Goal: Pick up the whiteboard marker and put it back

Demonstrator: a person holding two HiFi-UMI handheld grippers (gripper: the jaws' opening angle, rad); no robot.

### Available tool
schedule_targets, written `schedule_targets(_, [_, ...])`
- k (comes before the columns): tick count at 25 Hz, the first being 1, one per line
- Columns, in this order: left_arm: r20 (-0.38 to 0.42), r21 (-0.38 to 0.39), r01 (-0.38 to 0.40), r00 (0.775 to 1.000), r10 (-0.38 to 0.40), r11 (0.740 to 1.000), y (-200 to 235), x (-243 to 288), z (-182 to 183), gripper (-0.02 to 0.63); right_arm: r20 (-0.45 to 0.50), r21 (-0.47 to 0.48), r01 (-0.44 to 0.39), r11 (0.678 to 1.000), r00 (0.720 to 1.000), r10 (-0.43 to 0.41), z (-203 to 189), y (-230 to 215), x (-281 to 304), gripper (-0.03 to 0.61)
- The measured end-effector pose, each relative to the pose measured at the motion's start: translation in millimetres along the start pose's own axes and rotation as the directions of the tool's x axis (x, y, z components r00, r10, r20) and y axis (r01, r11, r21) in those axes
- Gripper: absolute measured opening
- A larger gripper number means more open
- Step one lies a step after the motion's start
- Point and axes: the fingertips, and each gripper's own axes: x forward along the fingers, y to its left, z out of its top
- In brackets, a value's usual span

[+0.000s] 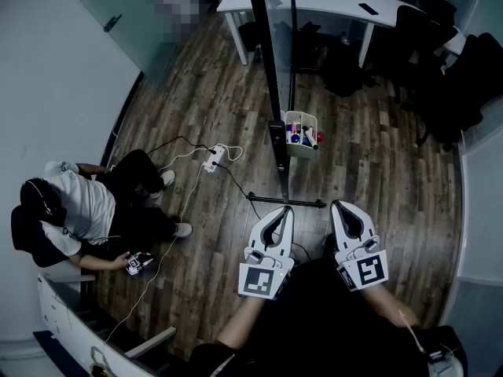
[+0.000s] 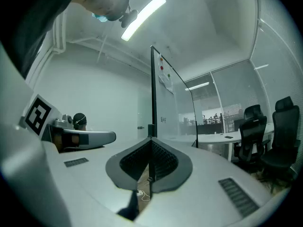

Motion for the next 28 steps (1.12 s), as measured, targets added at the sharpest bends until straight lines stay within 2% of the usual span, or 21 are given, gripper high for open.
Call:
schedule_targets(14, [-0.021, -0.016, 0.004, 1.0, -0.004, 1.0, 0.1, 13.6, -1.8, 0.003, -0.013, -0.011, 0.015, 1.0, 1.0, -0.015, -1.1, -9.0, 4.8, 0.014])
schedule_targets(28, [-0.048, -0.043, -0.022, 0.999, 0.02, 0.999, -2.8, 50.5, -3.8, 0.003, -0.047, -0.007, 0.003, 1.0, 0.999, -0.004, -8.6, -43.4, 30.0, 0.014])
